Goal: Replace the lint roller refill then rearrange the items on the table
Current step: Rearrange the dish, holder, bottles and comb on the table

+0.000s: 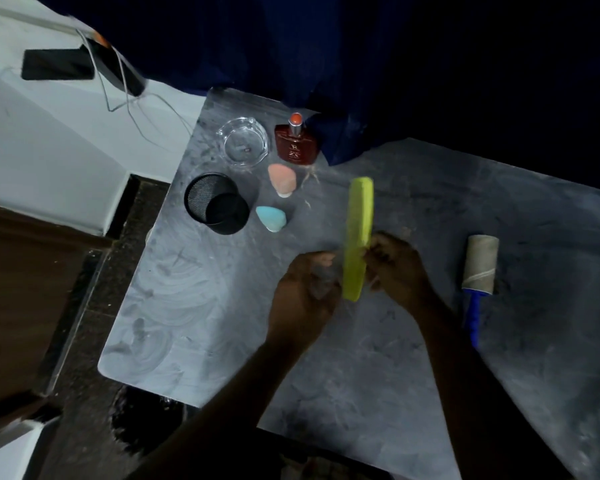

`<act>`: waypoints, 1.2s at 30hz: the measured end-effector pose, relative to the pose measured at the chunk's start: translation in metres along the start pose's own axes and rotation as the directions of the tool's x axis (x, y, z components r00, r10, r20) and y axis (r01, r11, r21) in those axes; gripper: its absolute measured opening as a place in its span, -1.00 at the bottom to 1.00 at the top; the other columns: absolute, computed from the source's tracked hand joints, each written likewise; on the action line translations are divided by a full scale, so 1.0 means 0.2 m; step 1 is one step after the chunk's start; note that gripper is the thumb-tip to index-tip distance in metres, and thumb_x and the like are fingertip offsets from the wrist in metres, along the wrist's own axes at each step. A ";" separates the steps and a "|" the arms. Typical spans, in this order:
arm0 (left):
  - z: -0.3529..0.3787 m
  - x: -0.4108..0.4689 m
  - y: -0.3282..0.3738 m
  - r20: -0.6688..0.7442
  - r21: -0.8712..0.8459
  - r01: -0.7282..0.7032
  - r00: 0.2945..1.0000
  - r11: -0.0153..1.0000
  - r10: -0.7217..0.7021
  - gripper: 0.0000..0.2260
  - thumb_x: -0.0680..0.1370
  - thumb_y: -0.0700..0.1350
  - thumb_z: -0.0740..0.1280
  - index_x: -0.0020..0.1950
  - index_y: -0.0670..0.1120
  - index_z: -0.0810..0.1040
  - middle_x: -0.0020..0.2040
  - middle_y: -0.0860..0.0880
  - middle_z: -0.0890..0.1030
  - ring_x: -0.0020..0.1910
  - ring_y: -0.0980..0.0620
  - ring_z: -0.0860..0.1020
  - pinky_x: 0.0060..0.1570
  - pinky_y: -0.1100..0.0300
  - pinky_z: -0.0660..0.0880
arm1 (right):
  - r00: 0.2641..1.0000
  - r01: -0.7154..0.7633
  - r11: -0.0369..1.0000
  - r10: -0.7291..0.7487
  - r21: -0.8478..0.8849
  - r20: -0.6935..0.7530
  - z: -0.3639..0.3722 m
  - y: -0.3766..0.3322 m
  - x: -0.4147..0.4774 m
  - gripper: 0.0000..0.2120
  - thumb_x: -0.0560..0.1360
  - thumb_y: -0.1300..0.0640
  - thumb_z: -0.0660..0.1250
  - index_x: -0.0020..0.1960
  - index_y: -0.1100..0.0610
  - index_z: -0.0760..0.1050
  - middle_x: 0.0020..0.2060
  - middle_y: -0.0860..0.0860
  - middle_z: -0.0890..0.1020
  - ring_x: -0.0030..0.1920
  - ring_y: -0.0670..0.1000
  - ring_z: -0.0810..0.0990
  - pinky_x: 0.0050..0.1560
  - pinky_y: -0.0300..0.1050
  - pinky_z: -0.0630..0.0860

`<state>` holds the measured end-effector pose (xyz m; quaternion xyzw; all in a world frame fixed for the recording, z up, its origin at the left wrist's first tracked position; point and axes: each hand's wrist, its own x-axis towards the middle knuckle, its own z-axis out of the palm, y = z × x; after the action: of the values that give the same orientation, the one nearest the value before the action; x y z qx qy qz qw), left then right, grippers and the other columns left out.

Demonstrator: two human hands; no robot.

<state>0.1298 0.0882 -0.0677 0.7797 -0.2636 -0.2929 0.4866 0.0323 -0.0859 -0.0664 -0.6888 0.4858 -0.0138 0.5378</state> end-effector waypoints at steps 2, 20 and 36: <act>-0.03 -0.06 -0.06 -0.008 0.014 0.104 0.995 0.994 -0.104 -0.62 0.54 0.14 0.48 0.33 0.10 0.61 0.21 0.12 0.72 0.00 0.06 0.70 0.10 -0.01 0.70 | 0.994 0.063 0.997 -0.058 -0.052 0.092 0.03 -0.02 -0.05 -0.85 0.58 0.13 0.37 -0.15 -0.04 0.51 -0.41 -0.01 0.62 -0.47 -0.09 0.60 -0.43 -0.01 0.60; 0.07 0.22 0.09 0.057 -0.126 0.201 0.979 0.971 -0.195 -0.55 0.67 -0.20 0.43 0.56 -0.08 0.48 0.35 -0.13 0.67 0.25 -0.29 0.70 0.26 -0.38 0.65 | 0.999 -0.032 0.972 0.035 -0.231 0.009 -0.08 -0.34 0.54 -0.89 0.58 0.10 0.33 -0.10 0.11 0.55 -0.13 0.24 0.68 -0.27 0.16 0.69 -0.21 0.17 0.70; 0.00 0.21 -0.02 -0.013 0.465 0.121 0.991 0.877 -0.130 -0.41 0.60 0.08 0.53 0.59 0.01 0.45 0.52 -0.05 0.47 0.27 -0.18 0.66 0.12 -0.10 0.65 | 0.917 -0.370 0.921 0.342 0.120 0.207 0.20 -0.35 0.44 -0.84 0.63 0.29 0.28 -0.13 0.25 0.45 -0.24 0.32 0.62 -0.37 0.20 0.68 -0.43 -0.01 0.63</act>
<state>0.1589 0.0610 -0.0794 0.8861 -0.2795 -0.2594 0.2635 0.1461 -0.1195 -0.0750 -0.5424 0.5494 0.1095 0.6261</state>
